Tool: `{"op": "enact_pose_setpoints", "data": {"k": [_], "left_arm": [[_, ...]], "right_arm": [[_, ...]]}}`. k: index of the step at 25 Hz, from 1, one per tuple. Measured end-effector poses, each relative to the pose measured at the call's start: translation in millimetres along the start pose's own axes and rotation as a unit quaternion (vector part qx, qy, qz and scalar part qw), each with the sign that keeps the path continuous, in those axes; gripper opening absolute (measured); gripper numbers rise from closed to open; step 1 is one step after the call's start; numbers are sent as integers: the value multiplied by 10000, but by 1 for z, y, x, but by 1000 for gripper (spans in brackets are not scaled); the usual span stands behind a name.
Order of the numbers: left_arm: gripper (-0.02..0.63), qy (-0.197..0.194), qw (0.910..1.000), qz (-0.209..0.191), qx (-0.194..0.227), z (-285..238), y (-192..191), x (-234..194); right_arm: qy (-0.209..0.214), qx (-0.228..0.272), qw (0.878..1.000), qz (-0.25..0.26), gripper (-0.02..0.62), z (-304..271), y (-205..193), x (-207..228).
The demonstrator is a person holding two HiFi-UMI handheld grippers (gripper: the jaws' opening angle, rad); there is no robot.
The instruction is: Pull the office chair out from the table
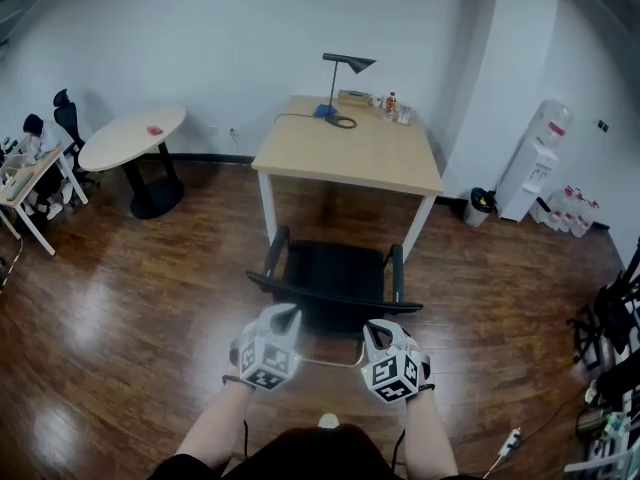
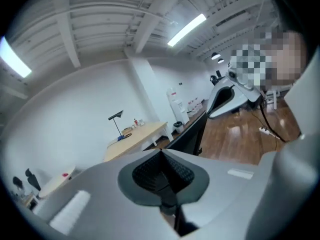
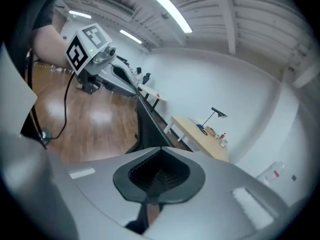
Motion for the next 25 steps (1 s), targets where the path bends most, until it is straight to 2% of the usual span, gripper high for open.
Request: {"op": "enact_pose_setpoints", "data": {"k": [2,5,11,19,21,25], "left_arm": [[2,-29,9984,518,220,20,-7,4],[2,-12,9908,1251,523,49,-18,4],[2,256,9743,2006,988,111,-37,6],[2,498,9592,2117,1807,191,-56,20],[2,501,9565,2096,1968,209,-62,22],[2,620,9562,1938,2103,239,-88,30]], "right_arm": [[-35,188,9975,-681,12,14,-3,-14],[-25,458,9879,-1479,13,33,-4,-33],[-301,916,9699,-2235,14,76,-5,-70],[-370,1840,9357,-2986,13,137,-15,-110],[-383,1913,9351,-2957,13,148,-15,-123],[-344,1930,9441,-2651,13,163,-13,-151]]}}
Point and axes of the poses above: the fingertips, and each gripper's own axes: z backward along the fingers, x to its right, y out of its top, the point moved 10 cm from there along z, backward along the fingers, and after that the axes turned 6 degrees about -x, right-handed, at the moved point
